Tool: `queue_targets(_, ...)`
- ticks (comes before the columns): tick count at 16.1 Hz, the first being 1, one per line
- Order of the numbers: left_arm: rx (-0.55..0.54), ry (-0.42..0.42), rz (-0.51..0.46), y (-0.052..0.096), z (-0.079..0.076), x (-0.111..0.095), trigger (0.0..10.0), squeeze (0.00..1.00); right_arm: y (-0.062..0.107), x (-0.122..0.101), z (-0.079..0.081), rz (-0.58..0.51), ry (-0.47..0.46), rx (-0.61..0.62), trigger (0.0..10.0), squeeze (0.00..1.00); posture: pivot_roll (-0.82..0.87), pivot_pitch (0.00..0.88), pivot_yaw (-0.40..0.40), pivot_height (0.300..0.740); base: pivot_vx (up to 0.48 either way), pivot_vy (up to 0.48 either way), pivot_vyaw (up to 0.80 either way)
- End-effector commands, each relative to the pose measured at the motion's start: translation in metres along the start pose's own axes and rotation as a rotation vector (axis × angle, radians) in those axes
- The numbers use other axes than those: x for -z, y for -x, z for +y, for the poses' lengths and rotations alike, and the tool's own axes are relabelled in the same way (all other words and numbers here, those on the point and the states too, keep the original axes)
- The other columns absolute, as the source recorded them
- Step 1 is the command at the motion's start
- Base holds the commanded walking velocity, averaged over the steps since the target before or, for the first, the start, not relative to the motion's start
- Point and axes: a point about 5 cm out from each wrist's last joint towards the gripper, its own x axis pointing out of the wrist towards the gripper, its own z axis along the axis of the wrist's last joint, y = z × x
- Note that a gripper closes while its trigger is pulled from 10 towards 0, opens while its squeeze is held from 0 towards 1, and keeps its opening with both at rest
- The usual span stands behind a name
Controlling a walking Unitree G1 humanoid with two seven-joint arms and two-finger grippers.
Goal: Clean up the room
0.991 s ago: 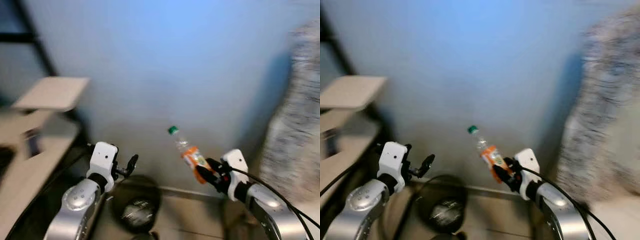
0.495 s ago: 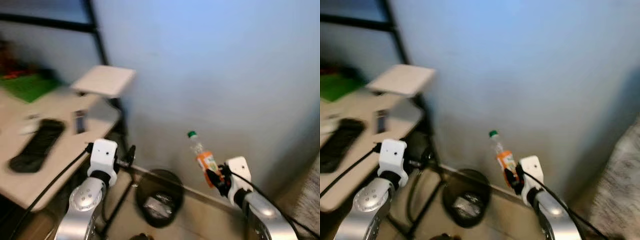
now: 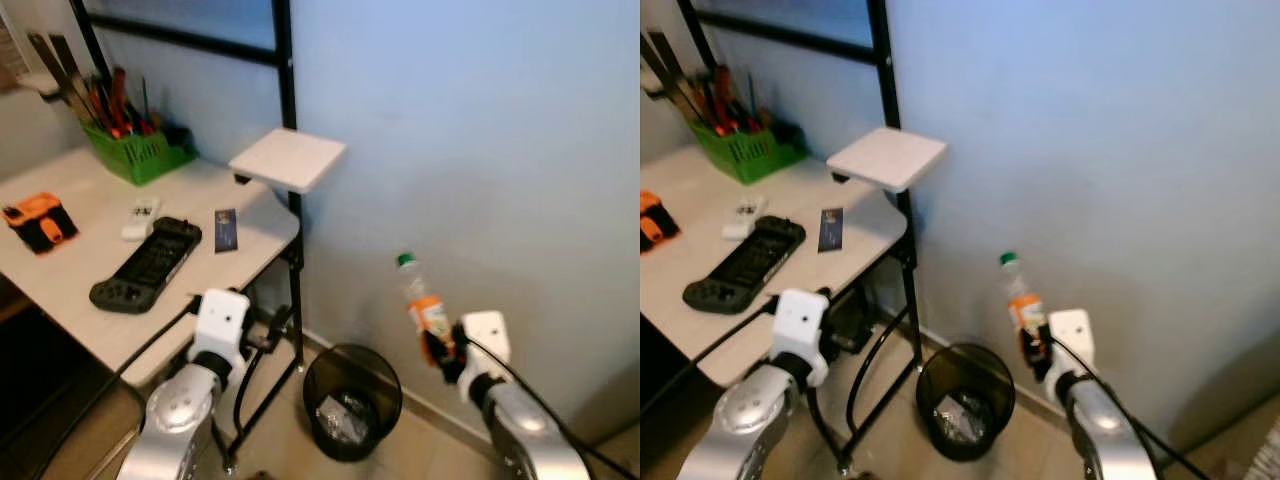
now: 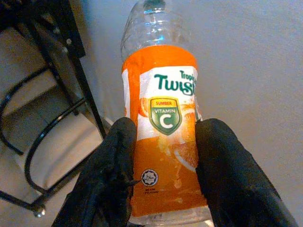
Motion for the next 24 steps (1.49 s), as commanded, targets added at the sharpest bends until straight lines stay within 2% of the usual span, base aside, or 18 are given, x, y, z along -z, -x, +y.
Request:
queue_targets(1, 0.015, -0.001, 0.019, 0.0, 0.002, 0.004, 10.0, 0.0, -0.003, -0.011, 0.006, -0.035, 0.015, -0.022, 10.0, 0.0, 0.06, 0.0, 0.006, 0.74, 0.307, 0.0, 0.0)
queue_targets(4, 0.023, -0.002, 0.02, -0.001, 0.001, 0.004, 10.0, 0.0, -0.005, -0.012, 0.004, -0.026, 0.093, -0.012, 10.0, 0.0, 0.06, 0.0, -0.001, 0.74, 0.325, 0.0, 0.27)
queue_targets(8, 0.075, -0.004, 0.031, -0.001, -0.002, 0.005, 10.0, 0.0, -0.005, -0.009, -0.001, -0.005, 0.034, 0.033, 10.0, 0.0, 0.06, 0.0, -0.005, 0.74, 0.248, 0.0, 0.33)
queue_targets(11, 0.187, 0.011, 0.073, -0.002, -0.009, 0.008, 10.0, 0.0, -0.005, -0.007, -0.002, 0.012, 0.071, 0.024, 10.0, 0.0, 0.07, 0.0, -0.009, 0.74, 0.0, 0.0, 0.0)
queue_targets(14, 0.304, -0.04, 0.114, -0.001, -0.014, 0.009, 10.0, 0.0, -0.008, -0.002, 0.0, 0.066, 0.148, -0.027, 10.0, 0.0, 0.06, 0.0, -0.008, 0.74, 0.0, 0.0, 0.0)
queue_targets(15, 0.402, -0.08, 0.137, -0.004, -0.019, 0.008, 10.0, 0.0, -0.019, 0.003, 0.001, 0.124, 0.188, -0.042, 10.0, 0.0, 0.06, 0.0, -0.011, 0.74, 0.0, 0.0, 0.0)
queue_targets(16, 0.429, -0.089, 0.144, -0.004, -0.02, 0.008, 10.0, 0.0, -0.022, 0.004, 0.002, 0.136, 0.194, -0.05, 10.0, 0.0, 0.06, 0.0, -0.011, 0.74, 0.0, 0.0, 0.0)
queue_targets(18, 0.561, -0.14, 0.186, -0.01, -0.025, 0.008, 10.0, 0.0, -0.041, 0.012, 0.007, 0.202, 0.264, -0.076, 10.0, 0.0, 0.07, 0.0, -0.015, 0.74, 0.0, 0.0, 0.0)
queue_targets(19, 0.6, -0.166, 0.201, -0.011, -0.025, 0.008, 10.0, 0.0, -0.047, 0.015, 0.009, 0.228, 0.289, -0.086, 10.0, 0.0, 0.07, 0.0, -0.015, 0.74, 0.0, 0.0, 0.0)
queue_targets(21, 0.648, -0.208, 0.224, -0.017, -0.024, 0.007, 10.0, 0.0, -0.06, 0.024, 0.013, 0.307, 0.276, -0.103, 10.0, 0.0, 0.07, 0.0, -0.016, 0.74, 0.0, 0.0, 0.0)
queue_targets(24, 0.717, -0.22, 0.254, -0.016, -0.027, 0.007, 10.0, 0.0, -0.065, 0.037, 0.019, 0.383, 0.322, -0.111, 10.0, 0.0, 0.09, 0.0, -0.02, 0.74, 0.0, 0.0, 0.0)
